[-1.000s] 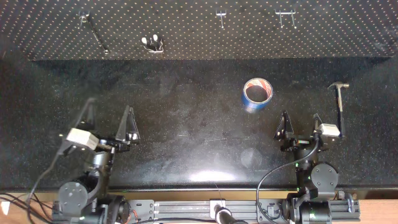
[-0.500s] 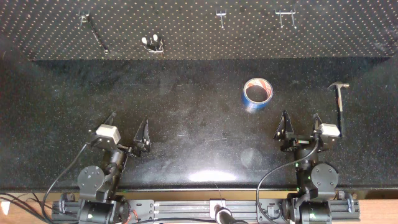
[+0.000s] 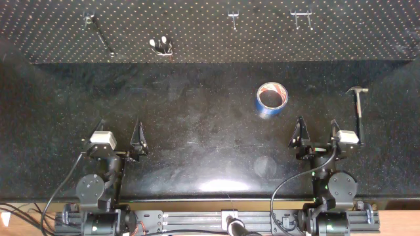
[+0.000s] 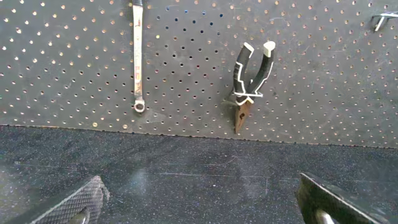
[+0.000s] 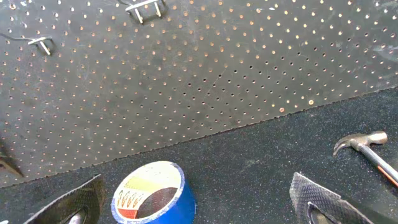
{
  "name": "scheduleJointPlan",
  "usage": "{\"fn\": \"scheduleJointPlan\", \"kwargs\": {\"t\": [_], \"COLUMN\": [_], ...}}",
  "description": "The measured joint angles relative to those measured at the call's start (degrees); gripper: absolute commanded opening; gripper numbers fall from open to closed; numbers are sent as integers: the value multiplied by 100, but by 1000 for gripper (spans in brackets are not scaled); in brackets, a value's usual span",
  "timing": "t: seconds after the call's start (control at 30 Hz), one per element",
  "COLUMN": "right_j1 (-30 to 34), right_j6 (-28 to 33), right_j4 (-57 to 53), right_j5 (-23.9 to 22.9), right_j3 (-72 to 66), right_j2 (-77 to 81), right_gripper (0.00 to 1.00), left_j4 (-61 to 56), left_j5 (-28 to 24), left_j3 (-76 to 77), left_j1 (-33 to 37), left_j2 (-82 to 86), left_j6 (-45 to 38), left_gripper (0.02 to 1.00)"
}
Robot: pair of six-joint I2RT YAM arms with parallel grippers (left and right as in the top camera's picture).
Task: Place Tools Onto Pegboard
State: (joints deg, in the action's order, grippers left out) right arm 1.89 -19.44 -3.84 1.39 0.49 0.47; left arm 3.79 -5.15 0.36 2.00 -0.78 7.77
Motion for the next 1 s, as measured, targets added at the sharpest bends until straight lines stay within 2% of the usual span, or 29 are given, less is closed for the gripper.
{"fn": "scheduleJointPlan", "kwargs": {"t": [0.9,1.0], "right_j1": [0,0], "right_j6": [4,179], "right_j4": [-2,0], "right_j5": [-2,-35], "right_j3": [-2,0], "right_j2": [22,216], "right_gripper": [976,976], "left_j4": [2,2], "left_j5": [20,20], "left_j3": [0,0], "left_j1": [0,0], "left_j2": [0,0], "left_j6": [-2,-2], "left_gripper": [996,996]}}
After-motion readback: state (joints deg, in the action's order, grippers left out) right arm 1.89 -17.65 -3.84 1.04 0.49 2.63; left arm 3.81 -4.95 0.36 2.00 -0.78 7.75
